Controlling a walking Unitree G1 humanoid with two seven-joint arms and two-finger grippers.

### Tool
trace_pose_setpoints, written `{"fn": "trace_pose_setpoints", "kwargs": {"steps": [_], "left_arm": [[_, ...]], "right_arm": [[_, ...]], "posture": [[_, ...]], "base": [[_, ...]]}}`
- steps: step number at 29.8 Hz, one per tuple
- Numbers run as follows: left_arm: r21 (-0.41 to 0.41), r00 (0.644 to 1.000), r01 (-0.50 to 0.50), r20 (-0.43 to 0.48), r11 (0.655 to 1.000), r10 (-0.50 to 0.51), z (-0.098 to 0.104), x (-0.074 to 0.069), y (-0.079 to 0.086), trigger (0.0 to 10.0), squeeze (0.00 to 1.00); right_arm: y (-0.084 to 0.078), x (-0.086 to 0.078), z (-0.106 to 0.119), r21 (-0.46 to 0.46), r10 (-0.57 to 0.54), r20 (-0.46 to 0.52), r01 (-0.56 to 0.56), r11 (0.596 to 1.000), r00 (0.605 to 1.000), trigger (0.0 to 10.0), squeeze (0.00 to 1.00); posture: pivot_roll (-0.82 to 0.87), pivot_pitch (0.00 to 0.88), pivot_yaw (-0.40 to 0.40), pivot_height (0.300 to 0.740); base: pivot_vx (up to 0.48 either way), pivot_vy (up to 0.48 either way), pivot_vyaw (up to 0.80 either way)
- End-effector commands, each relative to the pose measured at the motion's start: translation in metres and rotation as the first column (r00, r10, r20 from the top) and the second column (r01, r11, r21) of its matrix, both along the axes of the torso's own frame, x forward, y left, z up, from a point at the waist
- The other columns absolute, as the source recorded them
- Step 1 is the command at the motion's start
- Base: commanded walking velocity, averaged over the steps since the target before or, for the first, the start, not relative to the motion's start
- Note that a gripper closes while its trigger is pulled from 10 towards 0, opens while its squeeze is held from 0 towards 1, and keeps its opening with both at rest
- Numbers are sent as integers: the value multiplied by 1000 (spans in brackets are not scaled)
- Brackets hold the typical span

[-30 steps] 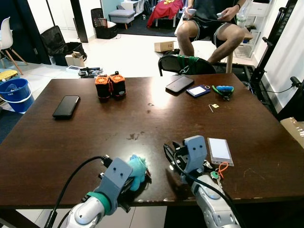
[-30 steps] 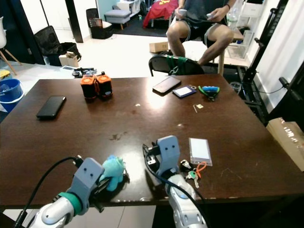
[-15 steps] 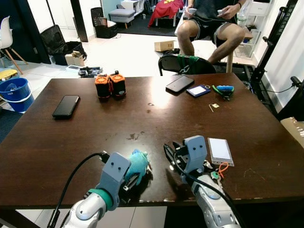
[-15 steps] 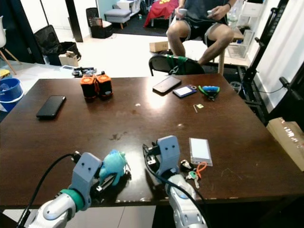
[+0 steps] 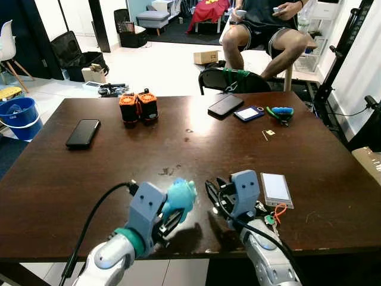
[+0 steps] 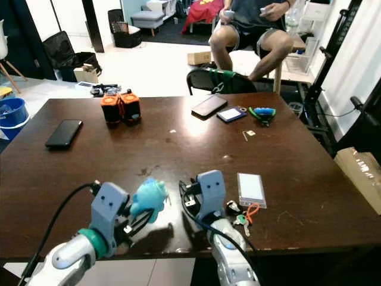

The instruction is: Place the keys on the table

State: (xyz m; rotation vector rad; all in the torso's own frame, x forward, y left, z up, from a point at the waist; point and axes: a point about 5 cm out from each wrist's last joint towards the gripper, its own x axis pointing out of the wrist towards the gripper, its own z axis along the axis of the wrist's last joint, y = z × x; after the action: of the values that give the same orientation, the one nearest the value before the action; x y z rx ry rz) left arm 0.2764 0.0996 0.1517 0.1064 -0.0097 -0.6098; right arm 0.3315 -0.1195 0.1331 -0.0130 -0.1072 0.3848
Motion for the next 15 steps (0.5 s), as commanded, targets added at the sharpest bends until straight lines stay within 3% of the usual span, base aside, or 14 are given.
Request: {"fn": "trace_pose_setpoints", "kwargs": {"steps": [1, 3, 4, 5, 6, 7, 10, 11, 15], "left_arm": [[1, 1000, 14, -27, 1000, -14, -5, -3, -1, 10000, 376], [1, 1000, 14, -27, 1000, -14, -5, -3, -1, 10000, 376], [-6, 999, 21, -31, 1000, -21, -5, -3, -2, 10000, 769], [-6, 999, 21, -31, 1000, -21, -5, -3, -2, 10000, 769], [-9, 999, 25, -33, 1000, -26, -5, -4, -3, 10000, 1000], [-11, 999, 29, -35, 1000, -30, -5, -5, -3, 10000, 486], [-13, 999, 31, -35, 999, -31, -5, -5, -3, 10000, 486], [-13, 999, 31, -32, 999, -31, -4, -5, -3, 10000, 0], [-13, 999, 34, -28, 999, -35, -3, -5, -3, 10000, 0]], "right_arm": [[2, -1, -4, 5, 6, -19, -6, 1000, 1000, 10000, 0], [2, -1, -4, 5, 6, -19, -6, 1000, 1000, 10000, 0], [2, -1, -4, 5, 5, -20, -5, 1000, 1000, 10000, 0], [2, -1, -4, 5, 5, -20, -5, 1000, 1000, 10000, 0], [2, -1, -4, 5, 4, -20, -4, 1000, 1000, 10000, 0], [2, -1, -4, 5, 4, -20, -4, 1000, 1000, 10000, 0], [2, -1, -4, 5, 4, -20, -4, 1000, 1000, 10000, 0], [2, -1, -4, 5, 5, -20, -5, 1000, 1000, 10000, 0], [2, -1, -5, 5, 6, -20, -6, 1000, 1000, 10000, 0]], "posture": [[-122, 88, 121, 740], [-122, 88, 121, 740], [-122, 88, 121, 740], [-122, 88, 121, 740], [-122, 88, 121, 740], [-122, 88, 121, 740], [-122, 88, 121, 740], [-122, 88, 121, 740], [-122, 88, 121, 740]], "base": [[0, 0, 0], [0, 0, 0], [0, 0, 0], [0, 0, 0], [0, 0, 0], [0, 0, 0], [0, 0, 0], [0, 0, 0], [0, 0, 0]]}}
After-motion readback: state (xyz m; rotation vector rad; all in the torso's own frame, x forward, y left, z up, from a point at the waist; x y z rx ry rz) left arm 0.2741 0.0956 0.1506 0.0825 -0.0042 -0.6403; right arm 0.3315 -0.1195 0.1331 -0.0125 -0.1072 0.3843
